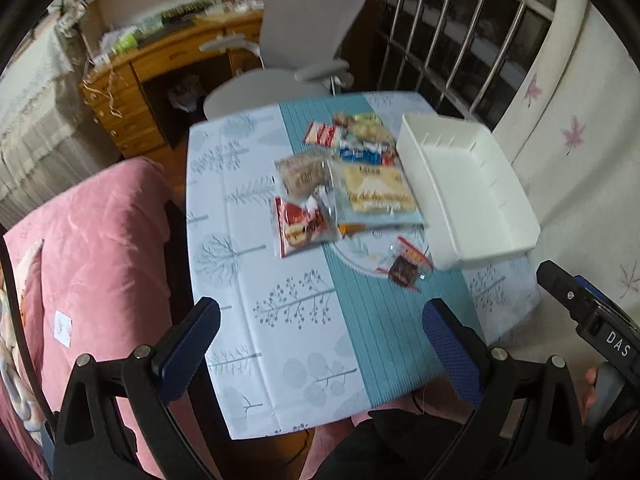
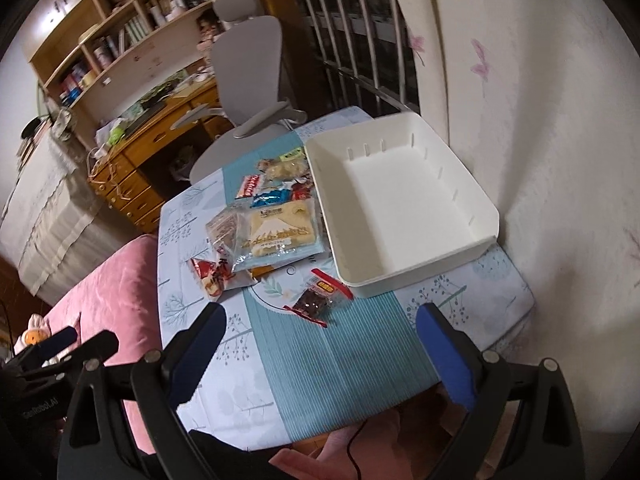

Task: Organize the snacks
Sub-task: 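Grasp the red-and-white pastry with the left tool while the right tool grasps the jerky pack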

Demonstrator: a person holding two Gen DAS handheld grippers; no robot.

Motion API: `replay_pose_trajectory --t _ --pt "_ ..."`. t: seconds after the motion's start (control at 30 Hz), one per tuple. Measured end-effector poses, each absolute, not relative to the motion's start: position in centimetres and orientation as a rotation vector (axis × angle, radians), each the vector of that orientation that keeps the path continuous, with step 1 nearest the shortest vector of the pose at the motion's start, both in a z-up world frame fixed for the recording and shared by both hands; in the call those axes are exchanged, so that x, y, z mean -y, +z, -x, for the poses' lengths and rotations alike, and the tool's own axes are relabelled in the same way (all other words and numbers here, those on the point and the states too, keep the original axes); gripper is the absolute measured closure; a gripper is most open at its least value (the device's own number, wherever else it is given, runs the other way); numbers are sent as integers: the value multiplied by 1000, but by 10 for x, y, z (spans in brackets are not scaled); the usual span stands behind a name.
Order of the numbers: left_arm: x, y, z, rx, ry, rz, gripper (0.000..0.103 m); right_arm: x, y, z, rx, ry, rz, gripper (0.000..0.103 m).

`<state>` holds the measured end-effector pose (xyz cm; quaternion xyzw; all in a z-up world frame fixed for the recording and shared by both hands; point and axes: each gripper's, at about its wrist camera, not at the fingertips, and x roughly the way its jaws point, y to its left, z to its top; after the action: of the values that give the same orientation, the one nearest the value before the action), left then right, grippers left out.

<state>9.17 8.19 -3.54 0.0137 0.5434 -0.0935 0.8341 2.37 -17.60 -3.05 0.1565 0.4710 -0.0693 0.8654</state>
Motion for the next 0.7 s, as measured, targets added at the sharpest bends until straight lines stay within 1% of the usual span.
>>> replay_pose_trajectory --t 0.3,0.43,0.6,0.7 --pt "-86 -70 -139 -1202 -235 -67 2 179 -76 -43 -1105 -182 -411 7" --pt "-87 -93 -167 -1246 -247 -52 2 176 -106 -61 -1157 -165 -462 7" --pt "-85 -138 -202 -1313 -258 -21 2 172 -148 -82 -1224 -197 -525 7" --pt "-87 -166 -217 -1353 -241 18 2 170 -170 -92 -1248 -216 -558 13"
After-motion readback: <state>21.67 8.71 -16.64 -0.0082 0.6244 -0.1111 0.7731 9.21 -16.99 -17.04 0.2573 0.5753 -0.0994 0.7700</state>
